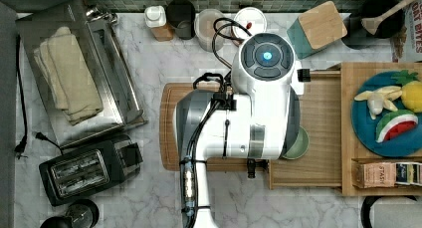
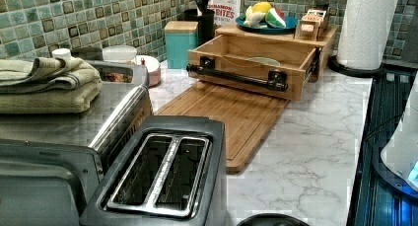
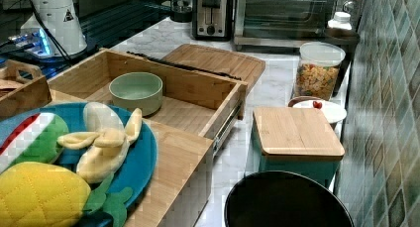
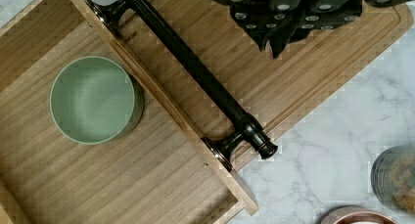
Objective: Close the drawer.
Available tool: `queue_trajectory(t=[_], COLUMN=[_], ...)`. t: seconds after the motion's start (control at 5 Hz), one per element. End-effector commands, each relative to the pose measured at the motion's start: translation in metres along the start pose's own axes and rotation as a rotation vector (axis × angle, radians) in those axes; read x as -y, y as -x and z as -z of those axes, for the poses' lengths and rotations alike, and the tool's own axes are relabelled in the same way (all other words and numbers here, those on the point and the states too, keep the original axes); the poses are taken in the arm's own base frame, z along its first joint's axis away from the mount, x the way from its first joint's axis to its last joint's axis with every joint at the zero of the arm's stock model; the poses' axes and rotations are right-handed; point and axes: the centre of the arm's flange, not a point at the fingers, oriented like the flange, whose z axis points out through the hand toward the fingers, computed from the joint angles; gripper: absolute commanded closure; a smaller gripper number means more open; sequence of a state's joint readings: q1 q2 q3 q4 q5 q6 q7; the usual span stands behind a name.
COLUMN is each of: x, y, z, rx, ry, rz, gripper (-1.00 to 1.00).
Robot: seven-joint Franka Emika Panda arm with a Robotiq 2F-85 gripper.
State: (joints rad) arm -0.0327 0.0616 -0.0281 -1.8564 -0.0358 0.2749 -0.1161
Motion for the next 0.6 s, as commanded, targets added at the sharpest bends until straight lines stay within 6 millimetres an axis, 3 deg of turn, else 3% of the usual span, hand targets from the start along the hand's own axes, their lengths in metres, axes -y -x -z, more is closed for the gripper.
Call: queue_trajectory(t=[0.2,0.4,0.6], x=[0.000,0.006,0.019], y=[0.000,0.004,0.028], z=[-0.002,-0.006,-0.015], rx=[0.002,0.047,0.014], ry=[0.002,-0.040,-0.076], rz=[0.000,0.124,0.228], gripper=[1.00,1.00,1.00])
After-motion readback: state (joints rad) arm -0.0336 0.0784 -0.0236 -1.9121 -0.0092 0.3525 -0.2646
